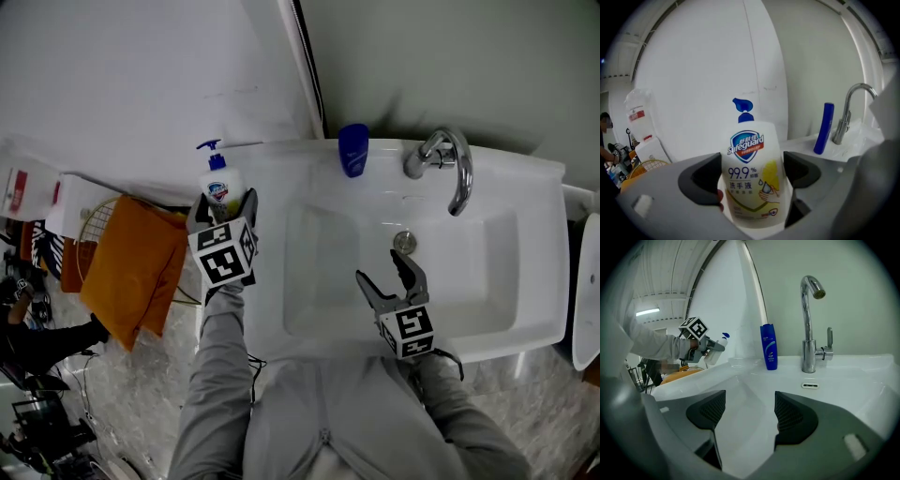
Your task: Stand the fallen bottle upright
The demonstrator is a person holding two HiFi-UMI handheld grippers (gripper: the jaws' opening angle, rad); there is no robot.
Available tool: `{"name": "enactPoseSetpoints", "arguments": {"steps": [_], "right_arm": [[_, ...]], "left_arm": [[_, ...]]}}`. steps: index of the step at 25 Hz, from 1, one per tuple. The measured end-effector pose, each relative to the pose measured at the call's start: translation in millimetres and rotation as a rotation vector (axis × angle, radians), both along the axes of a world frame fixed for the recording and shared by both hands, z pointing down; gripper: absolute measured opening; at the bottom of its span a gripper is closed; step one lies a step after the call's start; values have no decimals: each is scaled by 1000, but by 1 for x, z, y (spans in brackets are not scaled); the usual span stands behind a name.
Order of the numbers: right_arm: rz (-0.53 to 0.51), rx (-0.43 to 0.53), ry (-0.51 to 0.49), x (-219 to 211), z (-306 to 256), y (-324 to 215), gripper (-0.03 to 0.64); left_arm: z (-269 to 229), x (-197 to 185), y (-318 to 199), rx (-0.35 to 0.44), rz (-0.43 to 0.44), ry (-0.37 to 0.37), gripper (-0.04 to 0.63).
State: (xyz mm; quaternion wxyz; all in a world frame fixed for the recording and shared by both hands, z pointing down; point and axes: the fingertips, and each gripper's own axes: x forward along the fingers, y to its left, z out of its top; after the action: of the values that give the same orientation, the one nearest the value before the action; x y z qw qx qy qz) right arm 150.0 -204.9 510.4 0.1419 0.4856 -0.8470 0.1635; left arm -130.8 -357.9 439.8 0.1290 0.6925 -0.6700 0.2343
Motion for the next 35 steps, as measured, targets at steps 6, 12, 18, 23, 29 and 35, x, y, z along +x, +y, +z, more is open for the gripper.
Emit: {"name": "enactPoseSetpoints", "arguments": {"steps": [6, 12, 18, 23, 29, 35], "right_arm": [[5, -20, 4, 0, 4, 0, 327], [27, -34, 12, 8, 8, -4, 327], [61, -60, 33, 19, 16, -8, 327], [82, -77, 40, 22, 22, -14, 327], [105, -85, 47, 23, 25, -23, 327], [119, -98, 57, 26, 30, -26, 327]], "left_arm": [[-11, 25, -15, 131, 55, 50, 466], [-8, 40, -31, 214, 58, 82, 465], [4, 46, -47, 245, 46, 108, 465], [6, 51, -62, 293, 45, 117, 465], [20, 52, -78, 281, 49, 86, 462], [34, 53, -87, 244, 58, 52, 460]]}}
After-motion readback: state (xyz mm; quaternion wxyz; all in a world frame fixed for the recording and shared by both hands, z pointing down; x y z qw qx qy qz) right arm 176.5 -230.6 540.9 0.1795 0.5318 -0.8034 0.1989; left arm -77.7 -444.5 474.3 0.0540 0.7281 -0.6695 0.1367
